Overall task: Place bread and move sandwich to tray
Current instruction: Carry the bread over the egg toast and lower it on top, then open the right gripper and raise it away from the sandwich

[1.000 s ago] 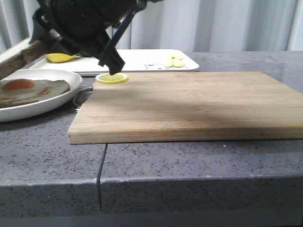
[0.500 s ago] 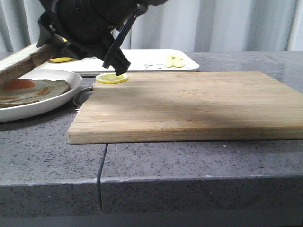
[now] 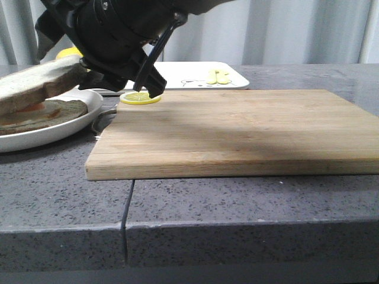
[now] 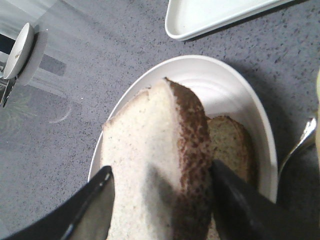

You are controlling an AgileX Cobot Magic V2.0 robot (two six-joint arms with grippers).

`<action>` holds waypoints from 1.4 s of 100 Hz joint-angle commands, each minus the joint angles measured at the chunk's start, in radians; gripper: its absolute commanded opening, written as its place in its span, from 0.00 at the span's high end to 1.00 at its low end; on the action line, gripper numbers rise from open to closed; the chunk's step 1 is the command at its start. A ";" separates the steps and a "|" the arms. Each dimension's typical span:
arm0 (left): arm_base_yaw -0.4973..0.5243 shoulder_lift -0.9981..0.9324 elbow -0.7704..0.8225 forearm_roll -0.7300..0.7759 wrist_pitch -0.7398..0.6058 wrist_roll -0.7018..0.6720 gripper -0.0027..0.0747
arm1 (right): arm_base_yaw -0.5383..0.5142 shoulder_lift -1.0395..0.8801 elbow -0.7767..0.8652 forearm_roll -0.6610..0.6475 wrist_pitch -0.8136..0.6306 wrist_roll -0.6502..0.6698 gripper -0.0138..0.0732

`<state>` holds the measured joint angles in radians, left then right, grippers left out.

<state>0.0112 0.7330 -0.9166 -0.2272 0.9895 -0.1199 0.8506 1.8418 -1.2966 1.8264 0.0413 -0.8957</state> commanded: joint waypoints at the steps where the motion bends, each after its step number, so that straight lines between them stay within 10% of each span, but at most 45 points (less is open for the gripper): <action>1: -0.004 0.004 -0.034 -0.021 -0.053 0.001 0.41 | 0.002 -0.048 -0.023 0.054 0.013 -0.018 0.27; 73: -0.004 0.004 -0.034 -0.021 -0.053 0.001 0.41 | -0.003 -0.153 -0.023 -0.006 -0.135 -0.182 0.25; 112: -0.004 0.004 -0.034 -0.021 -0.053 0.001 0.41 | -0.102 -0.388 -0.001 -0.378 -0.153 -0.166 0.25; 140: -0.004 0.004 -0.034 -0.021 -0.053 0.001 0.41 | -0.310 -0.585 0.138 -0.825 -0.048 0.141 0.25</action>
<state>0.0112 0.7330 -0.9166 -0.2272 0.9895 -0.1194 0.6118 1.3527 -1.1786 1.1806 -0.0412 -0.8800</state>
